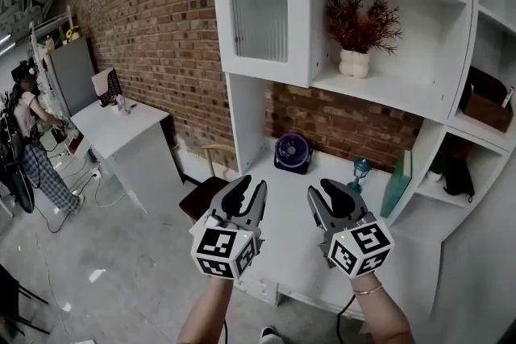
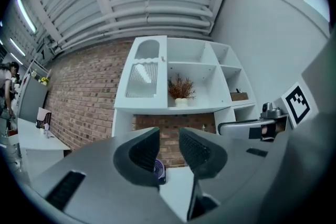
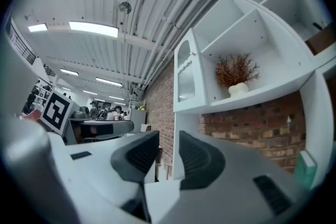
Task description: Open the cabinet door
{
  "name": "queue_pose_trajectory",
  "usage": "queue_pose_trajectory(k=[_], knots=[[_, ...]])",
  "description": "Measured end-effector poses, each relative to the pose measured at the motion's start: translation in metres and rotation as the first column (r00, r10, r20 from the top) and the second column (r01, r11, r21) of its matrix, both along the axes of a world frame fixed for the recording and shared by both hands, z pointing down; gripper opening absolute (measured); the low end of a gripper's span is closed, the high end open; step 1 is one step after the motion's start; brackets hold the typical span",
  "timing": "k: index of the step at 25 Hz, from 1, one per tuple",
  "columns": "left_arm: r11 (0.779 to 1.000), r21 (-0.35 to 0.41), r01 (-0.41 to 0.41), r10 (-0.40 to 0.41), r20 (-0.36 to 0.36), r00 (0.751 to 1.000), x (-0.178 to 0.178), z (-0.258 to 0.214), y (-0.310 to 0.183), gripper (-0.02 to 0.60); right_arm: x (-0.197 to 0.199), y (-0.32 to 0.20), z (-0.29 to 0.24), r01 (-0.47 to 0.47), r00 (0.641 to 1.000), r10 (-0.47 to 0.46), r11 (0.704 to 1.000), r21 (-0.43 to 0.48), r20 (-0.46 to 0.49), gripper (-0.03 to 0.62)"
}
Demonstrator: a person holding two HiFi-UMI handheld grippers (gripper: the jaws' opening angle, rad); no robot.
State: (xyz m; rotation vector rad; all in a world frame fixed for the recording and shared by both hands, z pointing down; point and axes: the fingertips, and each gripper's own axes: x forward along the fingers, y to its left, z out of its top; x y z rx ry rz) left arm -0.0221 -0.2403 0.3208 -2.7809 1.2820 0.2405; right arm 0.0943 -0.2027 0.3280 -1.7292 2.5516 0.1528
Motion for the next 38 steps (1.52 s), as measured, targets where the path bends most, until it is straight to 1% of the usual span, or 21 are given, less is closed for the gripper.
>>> queue_pose_trajectory(k=[3,7,12,16,24,30,35,38], knots=[[1.0,0.02,-0.021,0.021,0.0,1.0,0.003,-0.014,-0.015,0.104,0.0,-0.015,-0.012,-0.023,1.0,0.023,1.0,0.015,-0.007,0.109],[0.998,0.043,-0.04,0.04,-0.007,0.999,0.01,-0.032,-0.032,0.104,0.001,-0.033,-0.025,-0.031,0.999,0.031,0.999,0.026,-0.007,0.109],[0.995,0.072,-0.065,0.066,-0.013,0.998,0.023,-0.055,-0.054,0.103,0.007,-0.055,-0.052,-0.044,0.999,0.045,0.997,0.07,-0.02,0.109],[0.991,0.115,-0.069,0.071,-0.02,0.997,0.031,-0.082,-0.072,0.103,0.015,-0.074,-0.076,-0.054,0.998,0.057,0.992,0.11,-0.031,0.11],[0.982,0.168,-0.09,0.096,-0.027,0.995,0.059,-0.127,-0.111,0.103,0.025,-0.114,-0.105,-0.051,0.996,0.061,0.987,0.15,-0.061,0.114],[0.973,0.22,-0.076,0.083,-0.026,0.996,0.076,-0.163,-0.142,0.103,0.044,-0.142,-0.12,-0.059,0.996,0.071,0.983,0.174,-0.06,0.115],[0.96,0.267,-0.081,0.096,-0.044,0.994,0.089,-0.208,-0.161,0.101,0.059,-0.163,-0.131,-0.06,0.995,0.073,0.981,0.187,-0.066,0.117],[0.953,0.296,-0.061,0.074,-0.035,0.997,0.096,-0.232,-0.172,0.101,0.063,-0.174,-0.141,-0.046,0.995,0.063,0.979,0.199,-0.077,0.117]])
